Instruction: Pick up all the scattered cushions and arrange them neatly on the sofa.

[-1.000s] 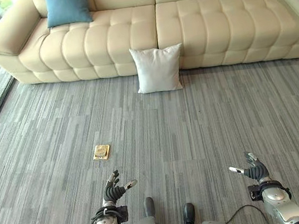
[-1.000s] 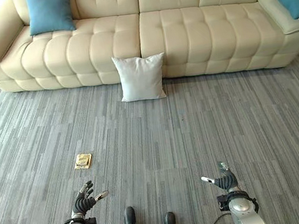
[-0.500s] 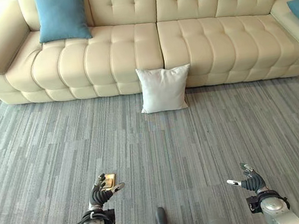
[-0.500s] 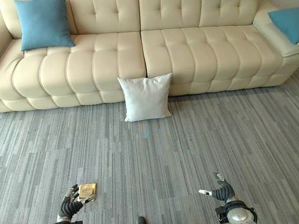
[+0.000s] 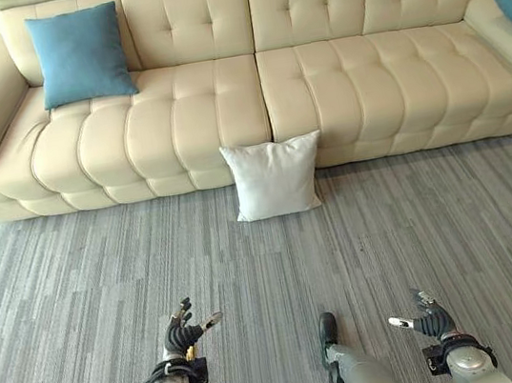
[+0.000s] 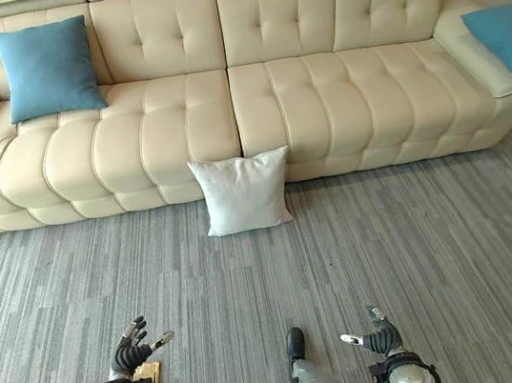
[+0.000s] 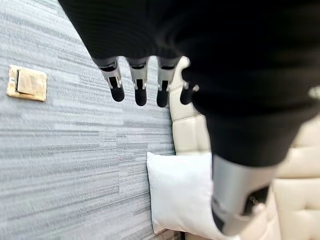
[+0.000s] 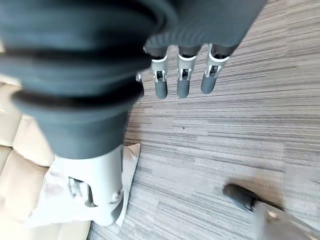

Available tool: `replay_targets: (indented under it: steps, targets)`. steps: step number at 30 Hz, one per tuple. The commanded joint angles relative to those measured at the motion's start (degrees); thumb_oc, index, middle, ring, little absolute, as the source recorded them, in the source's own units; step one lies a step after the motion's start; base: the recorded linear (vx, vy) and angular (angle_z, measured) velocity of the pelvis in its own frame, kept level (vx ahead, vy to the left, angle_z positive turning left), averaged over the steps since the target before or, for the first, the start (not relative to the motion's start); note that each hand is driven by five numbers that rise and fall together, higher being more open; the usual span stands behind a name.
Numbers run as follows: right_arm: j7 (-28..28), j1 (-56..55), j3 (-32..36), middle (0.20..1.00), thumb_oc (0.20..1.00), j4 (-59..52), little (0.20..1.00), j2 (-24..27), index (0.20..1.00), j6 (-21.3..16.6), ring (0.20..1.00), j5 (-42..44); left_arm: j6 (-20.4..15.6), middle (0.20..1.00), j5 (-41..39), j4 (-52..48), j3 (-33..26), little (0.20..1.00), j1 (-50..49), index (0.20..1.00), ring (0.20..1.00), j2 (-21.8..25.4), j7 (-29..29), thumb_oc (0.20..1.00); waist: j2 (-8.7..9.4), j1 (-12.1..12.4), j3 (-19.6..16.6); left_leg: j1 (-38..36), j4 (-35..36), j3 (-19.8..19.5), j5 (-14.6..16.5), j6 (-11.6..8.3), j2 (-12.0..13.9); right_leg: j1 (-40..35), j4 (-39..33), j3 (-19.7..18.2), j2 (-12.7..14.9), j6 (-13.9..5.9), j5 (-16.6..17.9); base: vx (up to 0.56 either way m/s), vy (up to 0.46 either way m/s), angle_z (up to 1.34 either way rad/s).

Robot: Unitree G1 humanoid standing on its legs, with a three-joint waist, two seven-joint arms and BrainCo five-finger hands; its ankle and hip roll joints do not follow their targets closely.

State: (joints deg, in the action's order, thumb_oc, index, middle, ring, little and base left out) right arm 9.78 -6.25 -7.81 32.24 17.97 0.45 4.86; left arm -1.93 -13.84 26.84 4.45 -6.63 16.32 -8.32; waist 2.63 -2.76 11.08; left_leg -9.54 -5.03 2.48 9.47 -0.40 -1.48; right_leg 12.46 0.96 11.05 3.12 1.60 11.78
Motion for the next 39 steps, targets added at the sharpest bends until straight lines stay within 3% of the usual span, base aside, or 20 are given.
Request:
replay_targets:
  steps: [1,2,4,7,8,10,13,18,21,23,24,25,26,28,29,31,32,35,36,39]
  targets:
    - [0.66,2.32,2.23,1.0,1.0,-2.24,1.0,3.04,1.0,-2.29,1.0,2.33,-2.62,1.0,-3.16,-3.94,-0.16,1.0,0.88,1.0,1.0,1.37,0.39,1.0,-0.88,-0.73,0.78,4.97,-6.75,0.35,-4.98,-2.89,2.93,-4.44,1.22,-1.13,-0.81,-5.13,-10.63,0.34,-0.172,-0.03]
    - [0.56,2.22,2.53,1.0,1.0,-2.32,1.0,3.39,1.0,-2.27,1.0,2.58,-2.58,1.0,-3.58,-3.74,0.0,1.0,1.03,1.0,1.0,1.26,0.51,1.0,-0.76,-0.49,0.95,7.31,-12.3,0.14,-7.77,-3.53,3.14,-6.33,1.09,-1.5,-1.37,-4.08,-11.98,0.26,-0.117,-0.17]
    - [0.66,2.23,2.6,1.0,1.0,-1.75,1.0,3.67,1.0,-2.34,1.0,2.86,-2.55,1.0,-4.03,-3.64,0.09,1.0,0.98,1.0,1.0,1.32,0.53,1.0,-0.1,0.07,1.37,11.05,-15.84,0.52,-8.41,-3.02,3.47,-8.24,0.74,-1.91,-0.95,-3.33,-13.13,0.3,-0.113,-0.06]
    - [0.7,2.27,2.69,1.0,1.0,-1.72,1.0,4.02,1.0,-2.3,1.0,2.91,-2.0,1.0,-3.68,-3.3,-0.04,1.0,0.22,1.0,1.0,1.43,0.5,1.0,0.88,1.53,1.89,15.73,-12.67,0.62,-4.92,-1.33,2.83,-11.57,0.01,-3.02,-0.44,-3.52,-15.11,0.33,-0.014,0.03]
    - [0.53,2.24,2.68,1.0,1.0,-1.89,1.0,4.18,1.0,-2.22,1.0,2.87,-1.74,1.0,-3.63,-3.32,-0.1,1.0,-0.36,1.0,1.0,1.35,0.65,1.0,0.64,2.04,1.61,17.16,-7.98,-0.05,-5.87,-1.47,2.67,-12.49,-0.05,-3.32,-0.58,-3.55,-16.2,0.3,0.035,-0.02]
    - [0.52,2.19,2.68,1.0,1.0,-1.9,1.0,4.2,1.0,-2.22,1.0,2.87,-1.74,1.0,-3.62,-3.34,-0.08,1.0,-0.41,1.0,1.0,1.34,0.65,1.0,0.7,2.0,1.62,16.89,-7.61,-0.07,-6.0,-1.47,2.57,-12.6,-0.01,-3.29,-0.49,-3.57,-16.32,0.14,0.026,-0.18]
    - [1.27,2.31,2.03,1.0,1.0,-1.59,1.0,4.25,1.0,-2.28,1.0,2.62,-1.46,1.0,-3.02,-3.39,-0.05,1.0,-0.99,1.0,1.0,1.53,0.29,1.0,-0.29,3.9,1.88,22.02,3.7,-1.22,-15.05,-3.06,3.67,-16.83,-0.7,-4.29,-2.06,-3.55,-18.84,0.42,0.089,-0.3]
    - [0.7,1.64,1.44,1.0,1.0,-1.87,1.0,3.78,1.0,-1.46,1.0,0.43,-1.38,1.0,-1.94,-3.67,-0.92,1.0,-2.8,1.0,1.0,1.5,0.58,1.0,-1.06,5.64,0.02,22.64,7.9,0.3,-18.09,-2.56,3.41,-21.94,-0.63,-7.19,-2.11,-4.53,-21.58,0.35,0.184,-0.1]
    - [0.66,1.73,1.26,1.0,1.0,-1.63,1.0,3.5,1.0,-1.33,1.0,-0.06,-1.37,1.0,-2.02,-3.45,-1.0,1.0,-2.9,1.0,1.0,1.52,0.65,1.0,-0.71,5.79,-0.46,22.48,7.06,0.34,-17.69,-2.13,3.02,-22.11,-0.15,-7.54,-1.33,-4.96,-21.86,0.23,0.18,-0.56]
    - [-0.52,1.75,0.85,1.0,1.0,-0.38,1.0,2.38,1.0,-1.03,1.0,-0.44,-0.83,1.0,-1.42,-2.76,-1.27,1.0,-3.11,1.0,1.0,2.88,1.3,1.0,0.96,6.1,-1.35,19.95,5.61,1.52,-14.77,-0.24,1.74,-19.26,9.0,-8.58,0.87,-7.3,-19.34,0.35,0.266,-0.32]
    - [-0.52,1.76,0.85,1.0,1.0,-0.37,1.0,2.37,1.0,-1.03,1.0,-0.44,-0.82,1.0,-1.43,-2.76,-1.28,1.0,-3.11,1.0,1.0,2.89,1.31,1.0,0.99,6.19,-1.4,20.0,5.63,1.61,-14.77,-0.22,1.76,-19.05,9.25,-8.68,0.89,-7.32,-19.44,0.22,0.187,-0.26]
    - [-0.57,1.66,0.55,1.0,1.0,-0.29,1.0,2.26,1.0,-0.93,1.0,-0.71,-0.83,1.0,-1.41,-2.81,-1.19,1.0,-3.15,1.0,1.0,3.22,1.37,1.0,1.03,6.2,-1.31,18.92,6.02,1.94,-14.25,0.32,1.5,-17.51,12.88,-8.59,1.3,-7.98,-18.09,0.19,0.184,-0.16]
    - [-0.63,1.89,0.06,1.0,1.0,0.02,1.0,1.9,1.0,-0.81,1.0,-1.01,-0.78,1.0,-1.43,-2.83,-0.98,1.0,-3.07,1.0,1.0,3.81,1.3,1.0,1.0,5.85,-0.79,16.3,6.89,2.38,-12.97,1.55,0.86,-14.54,20.03,-8.2,2.07,-9.01,-14.11,0.19,0.184,-0.04]
    - [-0.62,1.89,0.06,1.0,1.0,0.02,1.0,1.9,1.0,-0.81,1.0,-1.01,-0.78,1.0,-1.43,-2.82,-0.98,1.0,-3.07,1.0,1.0,3.81,1.3,1.0,1.02,5.94,-0.82,16.32,6.93,2.48,-12.98,1.57,0.86,-14.37,20.22,-8.32,2.09,-9.04,-14.17,0.13,0.108,0.09]
    - [-0.5,1.88,-0.22,1.0,1.0,0.63,1.0,1.17,1.0,-0.75,1.0,-0.9,-0.59,1.0,-1.23,-2.54,-0.63,1.0,-2.9,1.0,1.0,4.06,1.25,1.0,0.4,5.4,-0.2,13.6,7.78,2.5,-11.78,2.32,0.77,-10.69,25.67,-7.56,2.43,-8.87,-11.51,0.2,0.134,0.11]
    - [-0.45,2.08,-0.26,1.0,1.0,0.76,1.0,1.0,1.0,-0.72,1.0,-0.82,-0.63,1.0,-1.19,-2.43,-0.61,1.0,-2.66,1.0,1.0,4.1,1.21,1.0,0.01,5.18,0.19,12.31,8.28,2.31,-11.24,2.43,0.92,-8.58,26.16,-6.72,2.52,-8.14,-12.15,0.22,0.094,-0.04]
    - [-0.57,2.39,-0.17,1.0,1.0,0.54,1.0,0.96,1.0,-0.75,1.0,-0.5,-0.72,1.0,-1.31,-2.49,-0.49,1.0,-2.49,1.0,1.0,4.07,1.48,1.0,-0.73,4.33,0.86,10.45,8.5,2.16,-10.27,2.43,1.09,-6.24,23.05,-4.54,2.43,-7.26,-13.51,0.23,0.024,-0.02]
    - [-0.42,2.9,-0.2,1.0,1.0,0.44,1.0,1.13,1.0,-0.71,1.0,-0.36,-0.7,1.0,-1.27,-2.28,-0.31,1.0,-2.31,1.0,1.0,4.09,1.41,1.0,-1.17,3.44,1.64,8.57,8.7,1.8,-9.11,2.31,1.05,-3.46,18.24,-3.11,1.36,-6.76,-14.28,0.21,-0.008,0.08]
    - [-0.2,3.06,-0.13,1.0,1.0,-0.05,1.0,1.41,1.0,-0.41,1.0,-0.52,-0.63,1.0,-1.21,-2.83,-0.57,1.0,-2.23,1.0,1.0,4.0,1.33,1.0,-1.02,2.52,2.28,6.76,8.59,1.42,-7.75,1.98,0.71,-1.71,11.38,-1.66,1.28,-7.49,-12.76,0.32,-0.061,0.05]
    - [-0.27,2.91,-0.07,1.0,1.0,-0.3,1.0,1.5,1.0,0.05,1.0,-1.3,-0.95,1.0,-0.74,-3.11,-0.69,1.0,-1.55,1.0,1.0,4.02,1.31,1.0,-0.63,1.35,2.88,4.61,8.29,0.9,-6.3,1.33,0.47,-0.56,5.38,-0.36,1.15,-8.58,-10.42,0.27,-0.086,0.15]
